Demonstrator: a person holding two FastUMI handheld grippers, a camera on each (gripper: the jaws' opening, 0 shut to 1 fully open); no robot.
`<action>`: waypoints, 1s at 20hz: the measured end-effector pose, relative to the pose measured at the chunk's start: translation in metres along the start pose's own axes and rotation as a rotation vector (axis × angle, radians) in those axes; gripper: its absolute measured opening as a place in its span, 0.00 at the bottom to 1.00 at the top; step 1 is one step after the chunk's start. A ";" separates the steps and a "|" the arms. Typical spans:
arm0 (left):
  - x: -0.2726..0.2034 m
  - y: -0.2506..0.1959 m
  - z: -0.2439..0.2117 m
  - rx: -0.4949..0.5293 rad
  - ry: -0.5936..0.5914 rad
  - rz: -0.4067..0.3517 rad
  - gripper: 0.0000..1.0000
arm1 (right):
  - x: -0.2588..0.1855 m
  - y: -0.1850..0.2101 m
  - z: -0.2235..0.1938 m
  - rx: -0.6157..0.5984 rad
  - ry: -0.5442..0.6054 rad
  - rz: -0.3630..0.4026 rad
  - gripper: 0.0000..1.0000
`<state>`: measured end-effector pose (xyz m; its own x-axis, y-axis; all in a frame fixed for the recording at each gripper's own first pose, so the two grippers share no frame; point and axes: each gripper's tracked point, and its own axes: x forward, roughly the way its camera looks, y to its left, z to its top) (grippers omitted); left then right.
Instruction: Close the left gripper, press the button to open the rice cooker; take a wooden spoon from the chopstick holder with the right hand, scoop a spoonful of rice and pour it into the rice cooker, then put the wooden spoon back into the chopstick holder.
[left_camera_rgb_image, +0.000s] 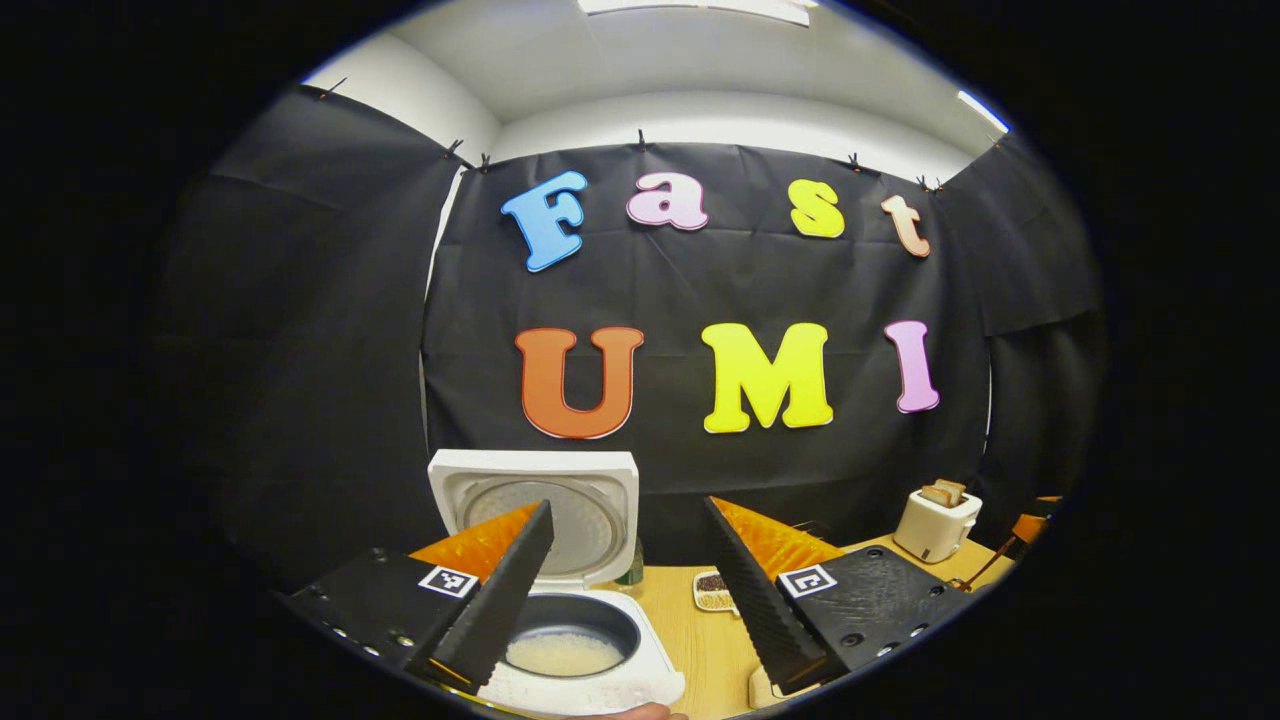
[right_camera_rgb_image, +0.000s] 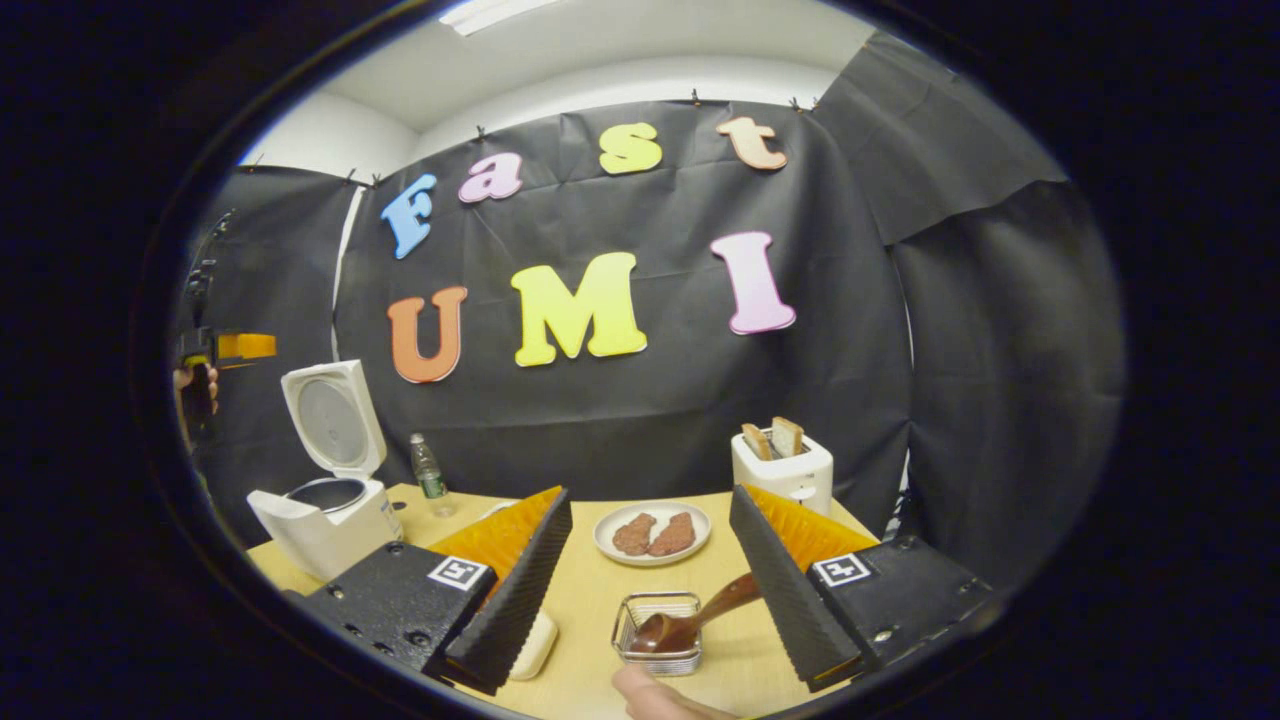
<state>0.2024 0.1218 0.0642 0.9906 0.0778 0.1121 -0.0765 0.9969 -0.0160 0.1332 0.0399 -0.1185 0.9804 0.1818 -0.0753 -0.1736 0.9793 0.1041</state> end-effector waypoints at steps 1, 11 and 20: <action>0.013 0.008 0.005 0.003 -0.014 0.010 0.94 | -0.002 0.002 -0.002 -0.013 0.002 0.008 1.00; 0.150 0.097 0.007 0.001 -0.002 0.162 0.94 | -0.009 0.001 0.008 -0.110 -0.053 0.018 1.00; 0.201 0.128 -0.036 -0.102 0.153 0.237 0.94 | -0.010 0.006 0.016 -0.108 -0.091 0.022 1.00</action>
<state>0.3953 0.2646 0.0493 0.9526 0.2988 -0.0571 -0.3037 0.9446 -0.1243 0.1236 0.0425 -0.1008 0.9798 0.1992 0.0166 -0.1992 0.9800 -0.0032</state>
